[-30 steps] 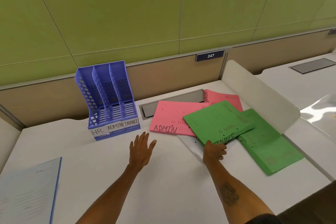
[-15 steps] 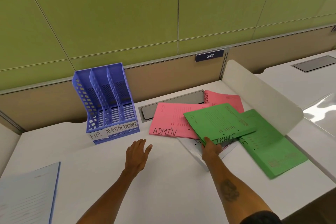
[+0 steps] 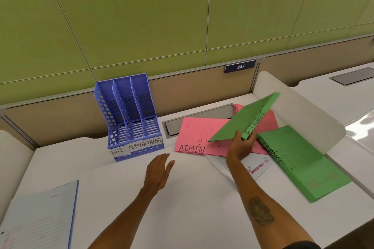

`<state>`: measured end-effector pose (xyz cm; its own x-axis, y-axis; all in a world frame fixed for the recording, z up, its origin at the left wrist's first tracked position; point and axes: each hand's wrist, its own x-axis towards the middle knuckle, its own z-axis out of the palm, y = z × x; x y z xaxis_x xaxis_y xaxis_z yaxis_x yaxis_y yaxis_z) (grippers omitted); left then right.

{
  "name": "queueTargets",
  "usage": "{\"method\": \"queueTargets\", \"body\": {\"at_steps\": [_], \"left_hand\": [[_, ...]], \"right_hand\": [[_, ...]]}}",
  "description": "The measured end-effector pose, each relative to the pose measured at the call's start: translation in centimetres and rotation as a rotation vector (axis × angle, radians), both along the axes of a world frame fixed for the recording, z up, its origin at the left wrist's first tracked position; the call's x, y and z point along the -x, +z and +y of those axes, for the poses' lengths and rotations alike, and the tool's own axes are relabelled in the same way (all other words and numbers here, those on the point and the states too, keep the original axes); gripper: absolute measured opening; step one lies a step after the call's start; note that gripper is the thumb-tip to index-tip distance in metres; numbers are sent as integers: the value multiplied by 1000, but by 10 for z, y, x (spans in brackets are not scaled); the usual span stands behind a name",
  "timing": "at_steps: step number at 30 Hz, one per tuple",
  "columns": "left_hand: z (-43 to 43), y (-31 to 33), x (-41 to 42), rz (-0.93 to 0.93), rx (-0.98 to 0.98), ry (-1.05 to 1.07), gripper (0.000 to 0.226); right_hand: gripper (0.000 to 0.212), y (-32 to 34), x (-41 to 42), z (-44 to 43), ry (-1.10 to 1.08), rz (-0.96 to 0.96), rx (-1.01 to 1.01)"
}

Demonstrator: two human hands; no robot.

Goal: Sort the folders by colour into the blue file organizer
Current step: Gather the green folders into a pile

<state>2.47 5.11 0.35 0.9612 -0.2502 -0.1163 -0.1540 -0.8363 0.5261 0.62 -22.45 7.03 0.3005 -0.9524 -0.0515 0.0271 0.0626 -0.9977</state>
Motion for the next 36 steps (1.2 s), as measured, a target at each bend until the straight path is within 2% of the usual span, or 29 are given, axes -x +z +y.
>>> {"method": "queueTargets", "body": {"at_steps": [6, 11, 17, 23, 27, 30, 34, 36], "left_hand": [[13, 13, 0, -19, 96, 0, 57], [25, 20, -1, -18, 232, 46, 60], [43, 20, 1, 6, 447, 118, 64], [34, 53, -26, -190, 457, 40, 84], [18, 80, -44, -289, 391, -77, 105], [9, 85, -45, -290, 363, -163, 110], [0, 78, -42, -271, 355, -175, 101], [-3, 80, -37, -130, 490, -198, 75]], "right_hand": [[27, 47, -22, 29, 78, -60, 235], [22, 89, -33, 43, 136, -44, 428], [29, 108, -34, 52, 277, -51, 474], [34, 121, -26, 34, 705, 51, 693], [27, 145, -19, 21, 835, 44, 749], [22, 155, -16, 16, 916, 59, 770], [20, 166, -11, 20, 1040, 90, 734], [21, 169, -11, 22, 1048, 95, 733]]}}
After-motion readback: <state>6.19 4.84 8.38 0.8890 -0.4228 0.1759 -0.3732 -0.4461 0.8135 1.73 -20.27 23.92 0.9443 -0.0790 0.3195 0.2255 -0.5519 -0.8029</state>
